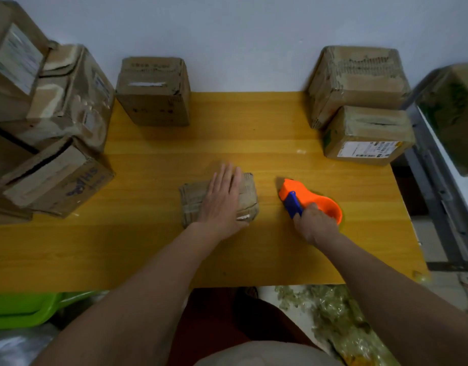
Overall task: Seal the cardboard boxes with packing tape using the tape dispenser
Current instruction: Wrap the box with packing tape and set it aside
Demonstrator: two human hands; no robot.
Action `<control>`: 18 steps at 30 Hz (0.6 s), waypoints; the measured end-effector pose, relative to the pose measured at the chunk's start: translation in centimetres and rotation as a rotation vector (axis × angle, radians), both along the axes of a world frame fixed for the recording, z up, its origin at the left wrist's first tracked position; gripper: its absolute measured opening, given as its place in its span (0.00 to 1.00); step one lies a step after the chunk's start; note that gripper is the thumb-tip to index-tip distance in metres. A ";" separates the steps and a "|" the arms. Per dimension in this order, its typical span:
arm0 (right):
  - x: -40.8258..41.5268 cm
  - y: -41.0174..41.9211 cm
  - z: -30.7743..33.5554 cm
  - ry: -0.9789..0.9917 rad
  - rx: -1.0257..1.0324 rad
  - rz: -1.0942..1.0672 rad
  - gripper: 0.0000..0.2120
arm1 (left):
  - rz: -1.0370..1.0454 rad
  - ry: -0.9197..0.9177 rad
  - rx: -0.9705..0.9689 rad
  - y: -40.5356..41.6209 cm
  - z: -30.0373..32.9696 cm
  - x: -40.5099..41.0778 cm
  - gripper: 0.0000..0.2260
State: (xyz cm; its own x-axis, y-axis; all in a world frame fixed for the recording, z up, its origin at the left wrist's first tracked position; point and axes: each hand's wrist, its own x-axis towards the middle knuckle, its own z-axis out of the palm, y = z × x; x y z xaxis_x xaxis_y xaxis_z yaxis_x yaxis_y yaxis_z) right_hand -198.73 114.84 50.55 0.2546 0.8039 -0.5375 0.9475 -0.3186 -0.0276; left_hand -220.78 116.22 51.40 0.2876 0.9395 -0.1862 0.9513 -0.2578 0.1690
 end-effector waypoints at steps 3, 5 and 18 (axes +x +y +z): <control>0.5 0.1 -0.2 -0.027 0.033 -0.010 0.30 | -0.011 0.127 0.067 -2.0 -0.4 -2.2 0.50; 0.0 0.6 0.9 -0.039 0.303 -0.001 0.26 | 0.095 0.113 0.097 -3.9 -0.4 -3.3 0.43; -13.0 1.9 3.3 0.664 0.456 -0.106 0.24 | 0.900 -0.778 -0.165 -4.1 0.9 -3.7 0.26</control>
State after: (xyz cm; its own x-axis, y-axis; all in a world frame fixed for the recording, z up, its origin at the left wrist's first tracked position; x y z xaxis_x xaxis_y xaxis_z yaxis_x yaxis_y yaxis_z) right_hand -211.75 116.73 53.83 0.0845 0.9699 -0.2284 0.6534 -0.2270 -0.7222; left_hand -224.49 112.07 52.26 -0.3710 0.8423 -0.3911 0.4073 0.5260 0.7466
